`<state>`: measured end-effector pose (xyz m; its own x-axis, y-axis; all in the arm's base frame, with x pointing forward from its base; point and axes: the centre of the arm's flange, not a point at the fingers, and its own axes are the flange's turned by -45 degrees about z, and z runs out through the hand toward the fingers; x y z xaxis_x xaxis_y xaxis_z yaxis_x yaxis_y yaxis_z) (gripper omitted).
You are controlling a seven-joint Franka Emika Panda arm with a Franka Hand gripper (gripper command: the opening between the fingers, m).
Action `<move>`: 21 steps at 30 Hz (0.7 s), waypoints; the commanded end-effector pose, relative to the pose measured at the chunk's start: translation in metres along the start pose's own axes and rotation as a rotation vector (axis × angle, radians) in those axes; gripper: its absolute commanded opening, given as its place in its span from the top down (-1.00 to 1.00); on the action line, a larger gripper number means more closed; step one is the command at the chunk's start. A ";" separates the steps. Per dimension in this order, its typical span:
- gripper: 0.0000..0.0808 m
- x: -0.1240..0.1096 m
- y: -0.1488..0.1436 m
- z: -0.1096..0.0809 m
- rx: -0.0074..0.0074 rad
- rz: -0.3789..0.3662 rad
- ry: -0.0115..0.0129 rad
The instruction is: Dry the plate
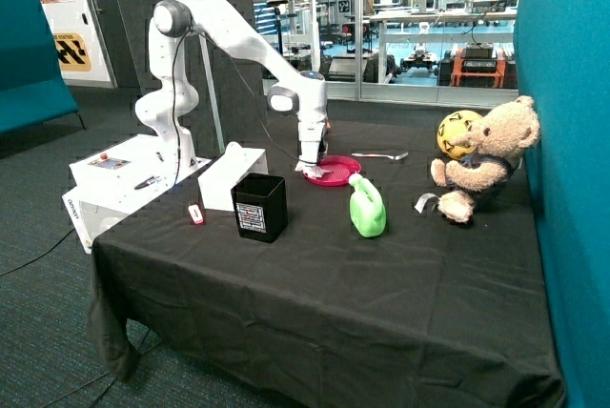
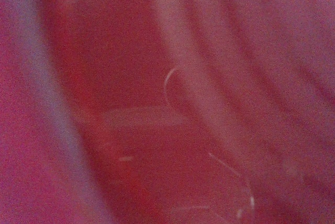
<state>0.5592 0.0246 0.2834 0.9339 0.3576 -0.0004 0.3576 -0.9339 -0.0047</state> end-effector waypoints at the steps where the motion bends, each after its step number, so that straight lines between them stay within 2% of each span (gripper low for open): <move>1: 1.00 0.010 -0.026 0.000 -0.0047 -0.043 0.0003; 11: 1.00 0.042 -0.031 -0.004 -0.0047 -0.061 0.0003; 21: 1.00 0.075 -0.013 -0.012 -0.0047 -0.052 0.0003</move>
<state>0.5873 0.0608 0.2887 0.9139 0.4053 0.0234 0.4054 -0.9142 0.0005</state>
